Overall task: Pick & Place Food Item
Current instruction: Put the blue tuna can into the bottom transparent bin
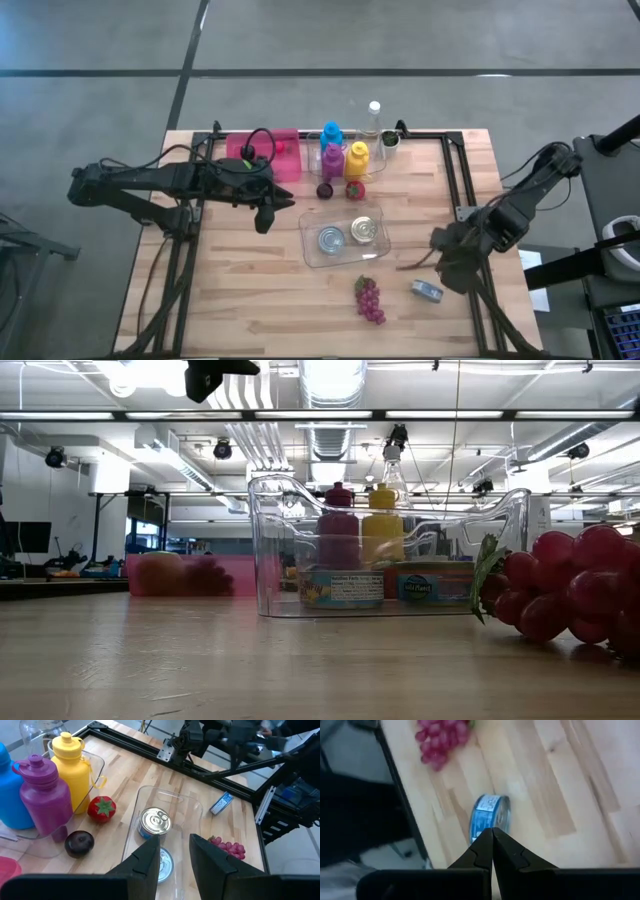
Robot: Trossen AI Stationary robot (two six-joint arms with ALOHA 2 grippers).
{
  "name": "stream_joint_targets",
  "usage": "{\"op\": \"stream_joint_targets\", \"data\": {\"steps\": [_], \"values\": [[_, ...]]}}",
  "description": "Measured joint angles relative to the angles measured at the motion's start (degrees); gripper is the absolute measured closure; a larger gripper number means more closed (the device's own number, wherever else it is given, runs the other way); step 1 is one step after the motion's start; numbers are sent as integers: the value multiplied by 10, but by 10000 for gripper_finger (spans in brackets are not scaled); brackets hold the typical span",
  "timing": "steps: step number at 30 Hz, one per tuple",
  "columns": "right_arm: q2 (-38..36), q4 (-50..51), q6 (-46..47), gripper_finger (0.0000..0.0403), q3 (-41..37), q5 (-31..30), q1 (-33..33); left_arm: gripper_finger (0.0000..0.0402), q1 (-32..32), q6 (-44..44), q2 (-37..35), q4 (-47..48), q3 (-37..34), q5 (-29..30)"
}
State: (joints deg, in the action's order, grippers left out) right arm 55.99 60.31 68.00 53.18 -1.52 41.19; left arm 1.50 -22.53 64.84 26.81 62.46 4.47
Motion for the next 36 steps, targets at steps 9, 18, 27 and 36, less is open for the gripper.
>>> {"op": "stream_joint_targets", "data": {"steps": [9, 18, 27, 36], "values": [[123, 103, -130, 394, 128, -1, 61, 293, 0, 0, 0, 1, 0, 0], [176, 110, -185, 394, 166, 33, 66, 293, 0, 2, 0, 2, 0, 0], [205, 111, -188, 372, 173, 50, 66, 293, 0, 2, 0, 2, 0, 0], [227, 110, -187, 277, 173, 44, 65, 293, 0, 2, 0, 2, 0, 0]]}}
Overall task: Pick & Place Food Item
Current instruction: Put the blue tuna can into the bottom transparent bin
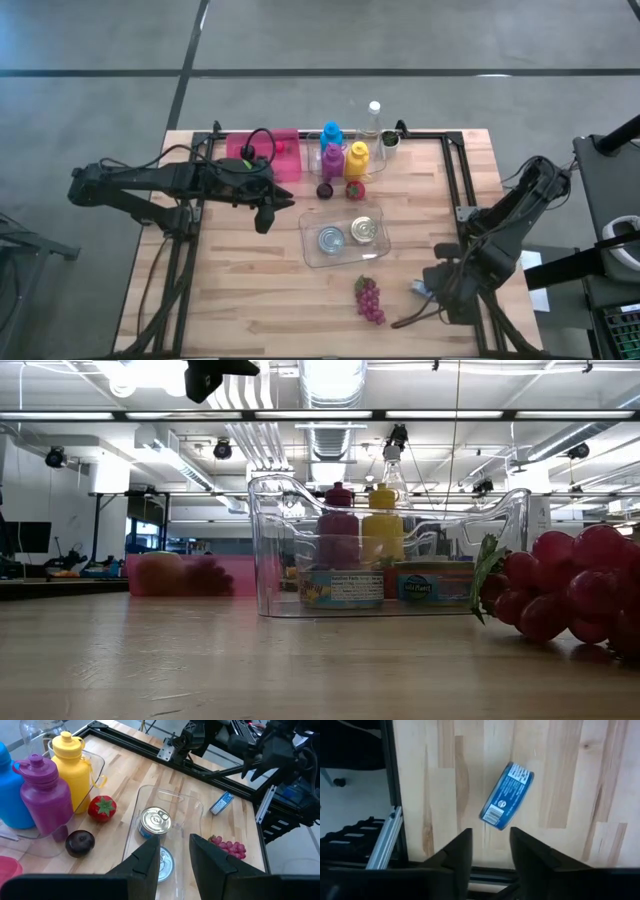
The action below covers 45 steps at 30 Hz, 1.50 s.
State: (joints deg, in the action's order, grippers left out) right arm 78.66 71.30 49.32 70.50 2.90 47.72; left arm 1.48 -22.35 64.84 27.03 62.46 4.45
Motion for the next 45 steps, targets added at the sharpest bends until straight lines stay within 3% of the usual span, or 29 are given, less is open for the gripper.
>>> {"op": "stream_joint_targets", "data": {"steps": [9, 15, 22, 34, 45], "values": [[30, 1, 37, 191, -2, -46, 0, 293, 0, 0, 0, 0, 0, 0], [42, -1, 167, 164, -3, -46, 0, 293, 0, 0, 0, 2, 0, 0], [72, -5, 265, 151, -12, -56, 0, 293, 0, 13, 0, 3, 0, -2], [87, -17, 292, 165, -16, -25, -33, 293, 0, 25, 0, 3, 0, -17], [87, -19, 304, 150, -34, -10, -56, 293, 0, 26, 0, 3, 0, -22]]}}
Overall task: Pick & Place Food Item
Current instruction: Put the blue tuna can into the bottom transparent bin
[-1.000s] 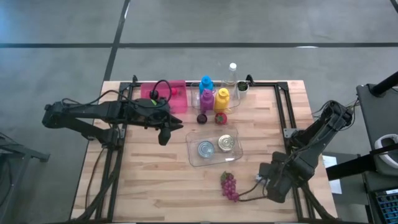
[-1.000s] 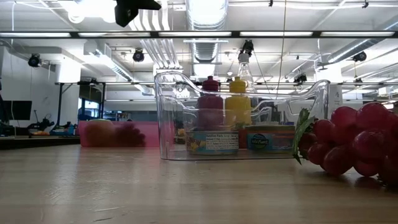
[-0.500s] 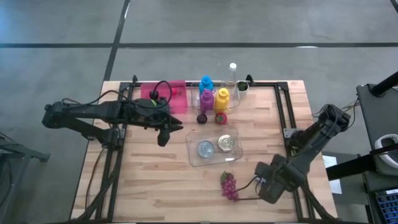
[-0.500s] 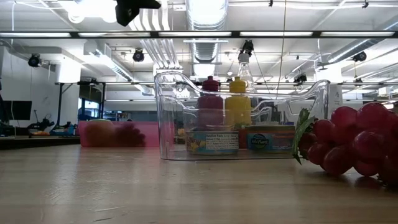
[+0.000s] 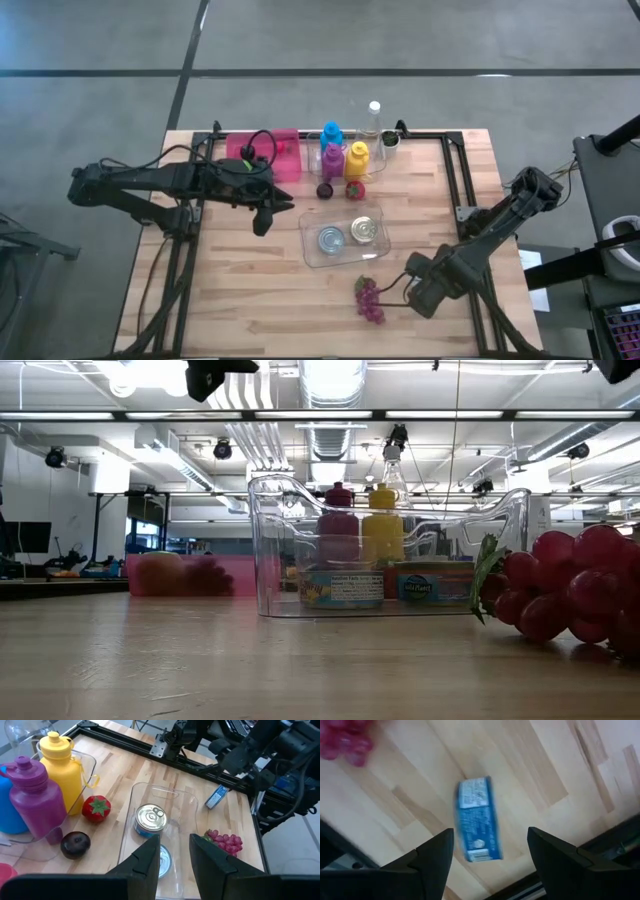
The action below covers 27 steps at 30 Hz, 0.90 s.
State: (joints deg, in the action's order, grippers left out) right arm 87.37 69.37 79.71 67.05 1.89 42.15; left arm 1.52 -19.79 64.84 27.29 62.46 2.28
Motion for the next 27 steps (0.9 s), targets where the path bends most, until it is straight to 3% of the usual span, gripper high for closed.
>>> {"op": "stream_joint_targets", "data": {"steps": [10, 27], "values": [[0, -58, -25, 153, -30, 29, 0, 293, 0, 1, 0, 0, 0, 0], [0, -63, -39, 152, -56, 35, 1, 293, -1, 0, 0, 0, 0, 0]]}}
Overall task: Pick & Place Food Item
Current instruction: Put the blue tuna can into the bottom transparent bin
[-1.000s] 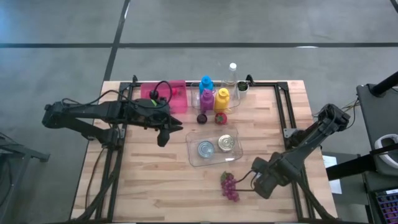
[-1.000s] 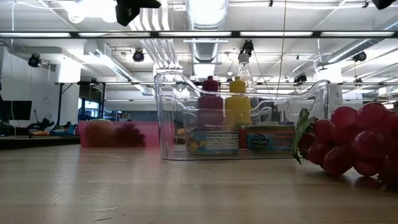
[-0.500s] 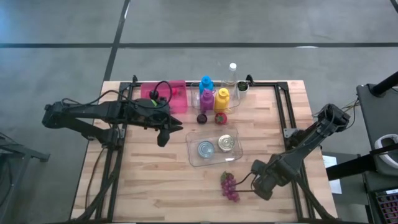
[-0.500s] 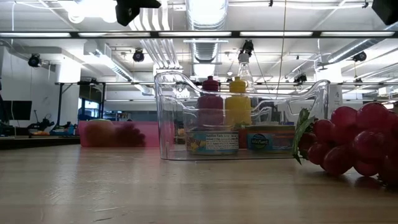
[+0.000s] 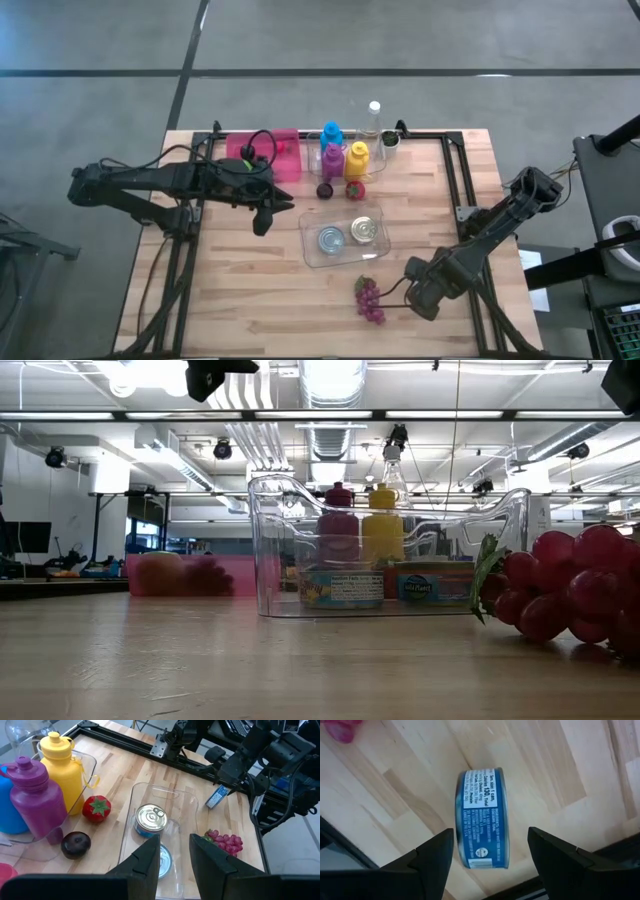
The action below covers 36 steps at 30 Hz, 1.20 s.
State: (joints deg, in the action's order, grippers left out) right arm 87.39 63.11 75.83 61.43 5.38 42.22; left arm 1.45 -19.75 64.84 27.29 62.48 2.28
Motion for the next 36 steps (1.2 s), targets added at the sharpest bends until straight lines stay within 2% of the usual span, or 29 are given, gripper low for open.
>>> {"op": "stream_joint_targets", "data": {"steps": [15, 26, 36], "values": [[0, -64, -27, 182, -46, 7, 0, 293, 0, 0, 0, 0, 0, 0], [1, -72, -41, 260, -49, 11, 0, 293, 0, -1, 0, 0, 0, 0], [-1, -67, -45, 262, -47, 11, 0, 293, 0, -1, 0, 0, 0, 0]]}}
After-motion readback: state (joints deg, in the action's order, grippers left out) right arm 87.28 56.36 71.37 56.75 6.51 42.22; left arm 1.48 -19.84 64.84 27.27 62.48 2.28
